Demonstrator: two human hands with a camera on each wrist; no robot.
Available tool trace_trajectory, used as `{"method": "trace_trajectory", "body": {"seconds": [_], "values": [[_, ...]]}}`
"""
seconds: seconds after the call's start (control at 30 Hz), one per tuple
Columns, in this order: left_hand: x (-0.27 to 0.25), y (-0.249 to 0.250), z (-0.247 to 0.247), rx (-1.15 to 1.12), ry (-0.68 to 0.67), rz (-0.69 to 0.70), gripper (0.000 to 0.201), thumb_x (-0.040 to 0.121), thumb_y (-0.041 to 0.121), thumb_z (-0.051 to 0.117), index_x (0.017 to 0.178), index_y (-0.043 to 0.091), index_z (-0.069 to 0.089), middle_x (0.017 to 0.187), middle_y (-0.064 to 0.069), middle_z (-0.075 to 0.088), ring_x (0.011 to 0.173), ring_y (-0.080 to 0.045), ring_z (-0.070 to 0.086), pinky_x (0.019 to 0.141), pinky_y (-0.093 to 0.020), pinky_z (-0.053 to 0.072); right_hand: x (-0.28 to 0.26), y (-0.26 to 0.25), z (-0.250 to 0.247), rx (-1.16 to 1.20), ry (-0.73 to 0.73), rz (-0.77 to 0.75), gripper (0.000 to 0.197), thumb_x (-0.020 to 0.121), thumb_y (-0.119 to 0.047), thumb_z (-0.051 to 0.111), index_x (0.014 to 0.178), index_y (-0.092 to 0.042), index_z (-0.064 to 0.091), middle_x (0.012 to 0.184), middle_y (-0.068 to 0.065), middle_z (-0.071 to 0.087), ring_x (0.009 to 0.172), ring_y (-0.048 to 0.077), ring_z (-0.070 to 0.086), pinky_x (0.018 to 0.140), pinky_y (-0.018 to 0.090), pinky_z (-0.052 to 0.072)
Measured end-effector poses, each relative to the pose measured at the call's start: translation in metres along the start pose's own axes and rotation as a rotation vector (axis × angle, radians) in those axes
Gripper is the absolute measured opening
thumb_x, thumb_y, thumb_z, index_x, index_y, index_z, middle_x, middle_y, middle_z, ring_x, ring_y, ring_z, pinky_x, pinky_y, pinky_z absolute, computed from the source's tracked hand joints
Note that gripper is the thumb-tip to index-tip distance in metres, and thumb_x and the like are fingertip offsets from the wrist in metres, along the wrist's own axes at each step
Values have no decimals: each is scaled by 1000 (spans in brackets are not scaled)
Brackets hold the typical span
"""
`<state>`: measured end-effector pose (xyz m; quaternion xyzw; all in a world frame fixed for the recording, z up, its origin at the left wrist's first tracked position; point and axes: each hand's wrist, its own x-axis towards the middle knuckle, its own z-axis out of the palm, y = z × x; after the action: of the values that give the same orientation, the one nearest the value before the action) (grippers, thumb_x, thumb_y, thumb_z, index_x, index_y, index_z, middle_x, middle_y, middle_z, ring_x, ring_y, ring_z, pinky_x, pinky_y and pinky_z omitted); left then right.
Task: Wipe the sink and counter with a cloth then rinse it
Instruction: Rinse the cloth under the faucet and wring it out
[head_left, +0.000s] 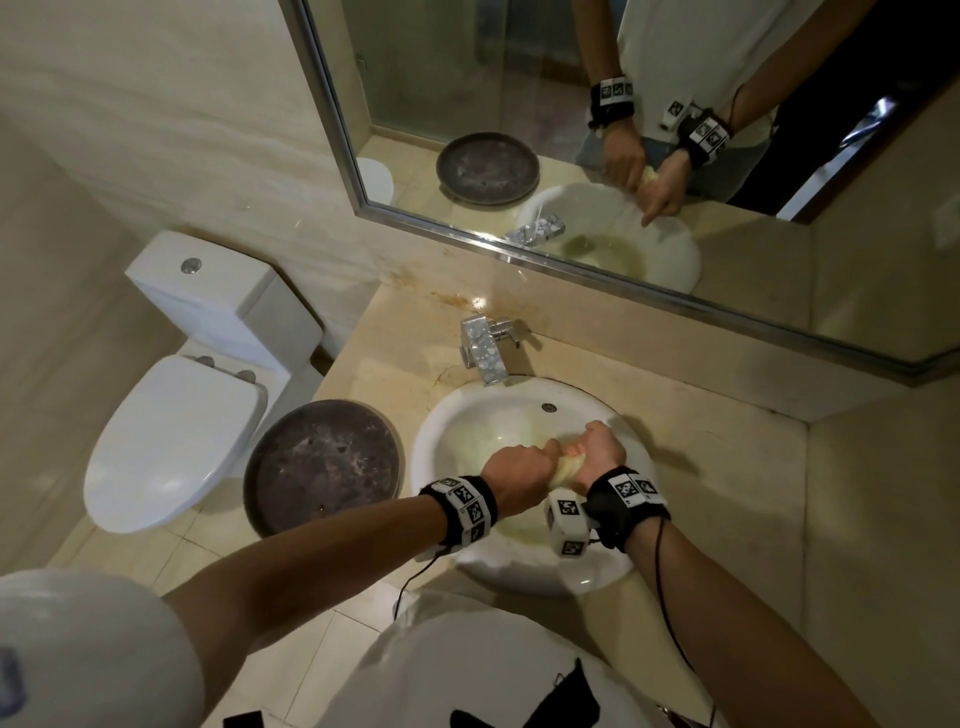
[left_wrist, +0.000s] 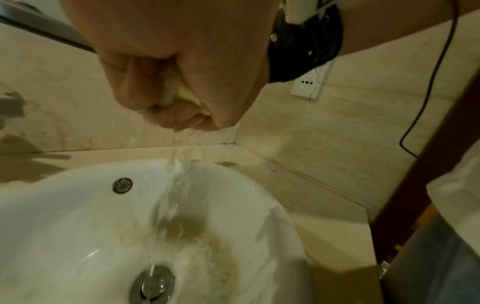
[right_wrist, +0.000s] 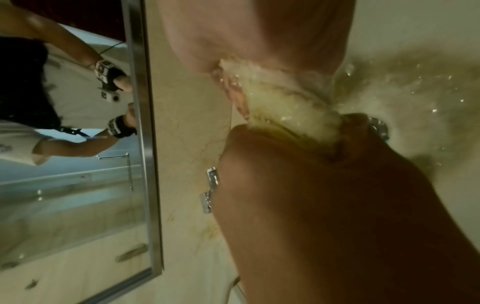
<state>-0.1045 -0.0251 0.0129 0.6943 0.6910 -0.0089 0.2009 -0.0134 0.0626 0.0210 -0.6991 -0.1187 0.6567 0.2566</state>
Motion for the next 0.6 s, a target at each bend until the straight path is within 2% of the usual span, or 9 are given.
{"method": "trace_trajectory", "body": {"seconds": [0.1,0.2,0.27,0.33,0.4,0.47,0.5,0.53,0.6], "values": [[0,-4,4,-20,-10,-35,36,94,22,57,122,3,44,93,-17,67,78,-36,65,58,-36,38,2,4,1,-73,2,-36,31,90,-10,51,59,-7,48,47,7,46,48,24,45,55,31,44],[2,-11,4,-1,-13,-48,34,93,23,58,116,3,44,90,-17,67,76,-37,65,55,-36,37,5,9,0,-141,12,-68,37,97,-19,55,63,-5,58,49,7,58,52,25,56,59,32,50],[4,-15,4,7,-48,-58,34,90,22,60,114,3,44,91,-17,66,76,-37,65,55,-36,37,7,12,0,-80,5,-58,40,98,-20,56,61,-5,56,45,7,57,52,25,56,66,37,52],[6,-18,2,-76,-109,-78,37,88,24,63,113,4,45,95,-17,65,80,-36,64,58,-35,39,8,12,1,-18,-15,-49,43,96,-25,57,57,-9,50,46,8,53,50,25,53,71,40,52],[8,-24,-8,-295,-285,-83,33,88,32,64,107,8,49,94,-12,62,79,-28,59,62,-33,43,8,11,2,46,-39,-37,46,93,-31,62,55,-13,44,47,6,48,50,24,51,69,37,50],[10,-32,-28,-661,-557,-86,20,90,30,61,98,12,57,87,-7,60,74,-21,54,63,-29,44,7,9,1,69,-79,-35,49,88,-35,68,53,-16,40,48,5,41,48,24,49,67,35,48],[10,-38,-38,-807,-654,-105,18,90,28,62,99,11,61,88,-5,62,75,-19,56,64,-27,47,6,8,-1,56,-125,-42,51,86,-36,70,51,-17,38,48,4,37,46,24,47,66,35,48],[10,-44,-48,-882,-707,-123,21,90,26,65,104,10,65,92,-5,66,79,-17,61,68,-27,52,3,7,-2,51,-188,-47,53,84,-38,71,50,-18,35,47,3,33,44,23,44,65,35,47],[10,-56,-59,-917,-719,-112,37,84,28,77,114,9,68,108,-10,72,90,-19,67,79,-33,57,-5,4,-5,77,-334,-35,59,87,-38,69,47,-21,29,44,1,26,42,21,35,61,33,42]]}}
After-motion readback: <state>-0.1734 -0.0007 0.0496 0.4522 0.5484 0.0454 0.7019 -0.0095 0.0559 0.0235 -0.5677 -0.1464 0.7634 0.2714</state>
